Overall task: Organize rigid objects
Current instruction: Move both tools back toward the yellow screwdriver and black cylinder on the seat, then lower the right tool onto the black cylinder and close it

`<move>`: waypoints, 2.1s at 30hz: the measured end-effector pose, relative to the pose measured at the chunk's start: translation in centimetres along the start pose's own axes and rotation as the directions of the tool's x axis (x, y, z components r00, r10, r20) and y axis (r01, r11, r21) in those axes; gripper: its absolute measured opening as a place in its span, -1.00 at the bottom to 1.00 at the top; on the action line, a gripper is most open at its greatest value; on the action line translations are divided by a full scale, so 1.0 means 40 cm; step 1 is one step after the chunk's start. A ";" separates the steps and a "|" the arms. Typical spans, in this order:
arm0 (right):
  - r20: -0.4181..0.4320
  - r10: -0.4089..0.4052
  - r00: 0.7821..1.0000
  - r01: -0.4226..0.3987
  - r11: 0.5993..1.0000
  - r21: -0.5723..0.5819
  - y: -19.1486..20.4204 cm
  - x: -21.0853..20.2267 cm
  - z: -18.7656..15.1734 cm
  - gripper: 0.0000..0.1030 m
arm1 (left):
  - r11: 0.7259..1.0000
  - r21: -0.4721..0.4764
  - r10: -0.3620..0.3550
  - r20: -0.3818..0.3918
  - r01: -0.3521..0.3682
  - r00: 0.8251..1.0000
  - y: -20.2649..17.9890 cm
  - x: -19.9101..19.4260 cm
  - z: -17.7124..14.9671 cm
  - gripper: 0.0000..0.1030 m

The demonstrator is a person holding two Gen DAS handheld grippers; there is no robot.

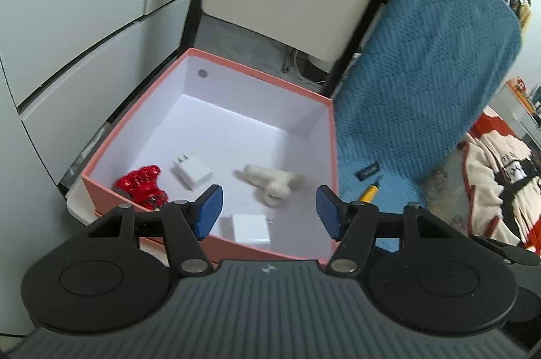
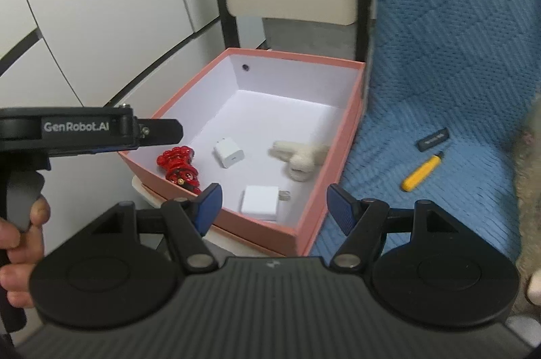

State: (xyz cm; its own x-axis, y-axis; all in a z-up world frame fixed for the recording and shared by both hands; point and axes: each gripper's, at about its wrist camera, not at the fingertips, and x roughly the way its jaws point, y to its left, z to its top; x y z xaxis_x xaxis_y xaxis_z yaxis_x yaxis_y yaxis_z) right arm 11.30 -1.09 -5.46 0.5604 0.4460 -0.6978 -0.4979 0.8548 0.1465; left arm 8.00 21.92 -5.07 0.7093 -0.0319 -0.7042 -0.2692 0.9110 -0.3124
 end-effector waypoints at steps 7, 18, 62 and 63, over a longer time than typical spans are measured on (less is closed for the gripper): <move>0.039 -0.041 0.998 0.041 0.999 0.014 -0.074 -0.096 -0.046 0.37 | 0.999 0.018 -0.049 0.017 0.049 0.999 -0.095 -0.042 -0.049 0.29; 0.105 -0.110 0.988 0.102 0.991 0.082 -0.196 -0.245 -0.160 0.37 | 0.988 0.097 -0.121 0.037 0.117 0.992 -0.282 -0.103 -0.151 0.29; 0.158 -0.213 0.964 0.177 0.960 0.216 -0.561 0.075 -0.131 0.37 | 0.958 0.123 -0.249 -0.082 0.258 0.965 -0.469 0.448 -0.197 0.27; 0.159 -0.205 0.966 0.166 0.959 0.231 -0.576 0.090 -0.123 0.37 | 0.960 0.124 -0.241 -0.079 0.250 0.967 -0.469 0.473 -0.194 0.27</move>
State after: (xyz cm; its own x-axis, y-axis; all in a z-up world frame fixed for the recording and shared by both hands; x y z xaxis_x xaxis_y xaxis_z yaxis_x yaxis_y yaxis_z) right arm 21.53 -20.48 -14.79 0.7487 0.2974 -0.5925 -0.2314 0.9548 0.1868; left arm 21.43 1.03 -17.49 0.6996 -0.2830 -0.6561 -0.0010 0.9179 -0.3969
